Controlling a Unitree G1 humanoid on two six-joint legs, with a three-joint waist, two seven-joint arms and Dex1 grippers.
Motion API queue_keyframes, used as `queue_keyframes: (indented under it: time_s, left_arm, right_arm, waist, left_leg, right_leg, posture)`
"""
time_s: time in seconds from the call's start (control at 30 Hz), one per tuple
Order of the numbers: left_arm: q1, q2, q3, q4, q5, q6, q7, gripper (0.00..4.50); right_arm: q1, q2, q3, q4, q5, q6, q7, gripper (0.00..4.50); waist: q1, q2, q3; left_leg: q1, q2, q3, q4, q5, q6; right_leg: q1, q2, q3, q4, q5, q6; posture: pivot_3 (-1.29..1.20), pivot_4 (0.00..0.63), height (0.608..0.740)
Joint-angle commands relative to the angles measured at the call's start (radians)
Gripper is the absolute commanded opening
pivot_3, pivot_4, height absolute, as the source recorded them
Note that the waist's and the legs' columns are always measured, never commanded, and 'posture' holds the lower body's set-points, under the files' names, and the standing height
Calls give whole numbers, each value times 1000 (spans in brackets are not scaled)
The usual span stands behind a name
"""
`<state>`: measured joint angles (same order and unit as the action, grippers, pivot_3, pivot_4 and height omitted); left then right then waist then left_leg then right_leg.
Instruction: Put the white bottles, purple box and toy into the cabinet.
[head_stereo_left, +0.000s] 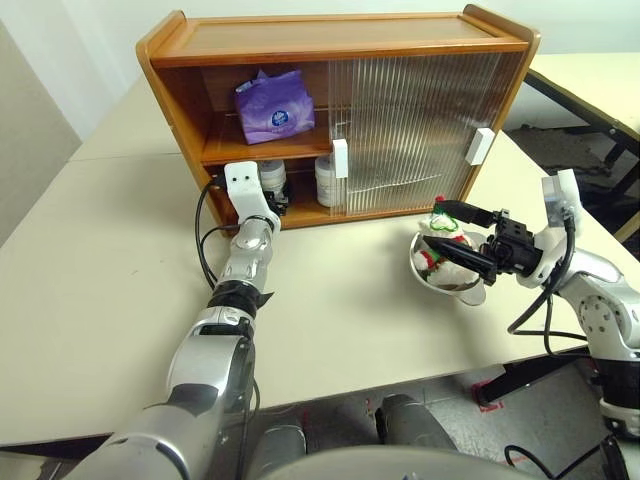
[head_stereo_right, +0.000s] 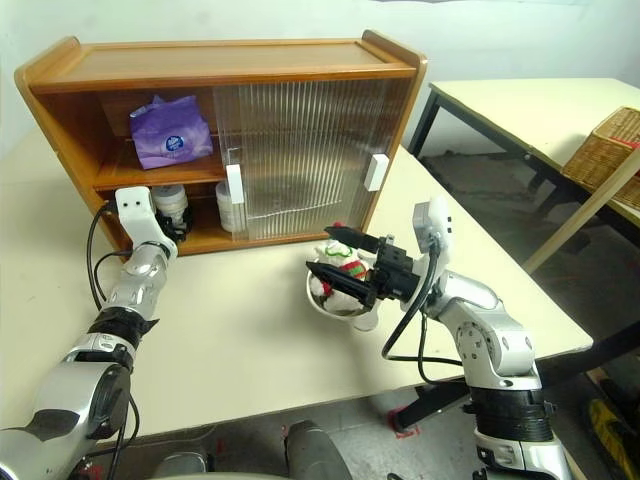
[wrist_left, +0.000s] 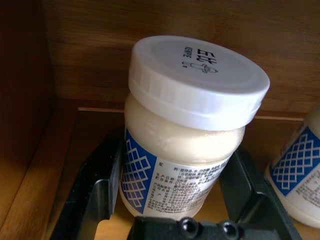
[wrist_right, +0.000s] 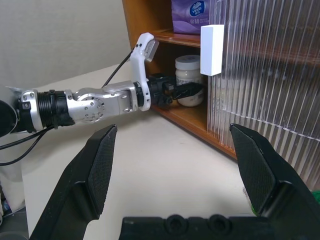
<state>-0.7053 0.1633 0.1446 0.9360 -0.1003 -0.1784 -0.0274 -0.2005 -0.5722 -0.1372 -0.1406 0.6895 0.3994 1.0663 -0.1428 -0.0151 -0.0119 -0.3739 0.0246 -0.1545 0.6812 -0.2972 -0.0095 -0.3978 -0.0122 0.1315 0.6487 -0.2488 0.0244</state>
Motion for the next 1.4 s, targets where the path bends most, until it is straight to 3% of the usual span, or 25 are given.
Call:
queue_keyframes:
  time_s: [0.03,0.17,0.2,0.27,0.57,1.4]
  left_arm:
    - [-43,-2,9,47,8,-37,8,3092]
    - [-53,3,-3,74,25,-42,22,3092]
    - [-53,4,-3,78,28,-42,25,3821]
    - [-53,7,-14,80,46,-45,27,4466]
    - [-9,6,-52,23,105,-75,47,4491]
    - [329,-6,-105,-608,108,178,-46,4491]
  right_arm:
    - [1,-9,-7,-18,3,11,-8,4500]
    - [1,-9,-7,-21,3,14,-11,4500]
    - [2,-9,-8,-22,4,15,-11,4500]
    - [1,-9,-7,-21,4,16,-11,4500]
    - [-6,-5,-1,-9,0,10,-4,4500]
    - [-47,9,24,34,-13,6,27,4500]
  waist:
    - [-1,0,0]
    - [-5,0,0]
    - [-6,0,0]
    - [-6,0,0]
    - [-10,0,0]
    - [6,0,0]
  left_leg:
    - [0,0,0,0,0,0]
    - [-1,0,0,0,0,0]
    - [-1,0,0,0,0,0]
    - [-2,0,0,0,0,0]
    - [0,0,1,0,0,0]
    - [2,0,1,-1,0,0]
  right_leg:
    - [0,0,0,0,0,0]
    - [0,0,0,0,0,1]
    - [0,0,0,0,0,1]
    - [0,0,0,0,0,1]
    - [3,0,0,0,0,3]
    - [3,0,0,0,0,2]
  posture:
    - [-285,0,740]
    - [-284,0,740]
    - [-284,0,740]
    - [-281,0,740]
    - [-274,0,740]
    - [-228,0,740]
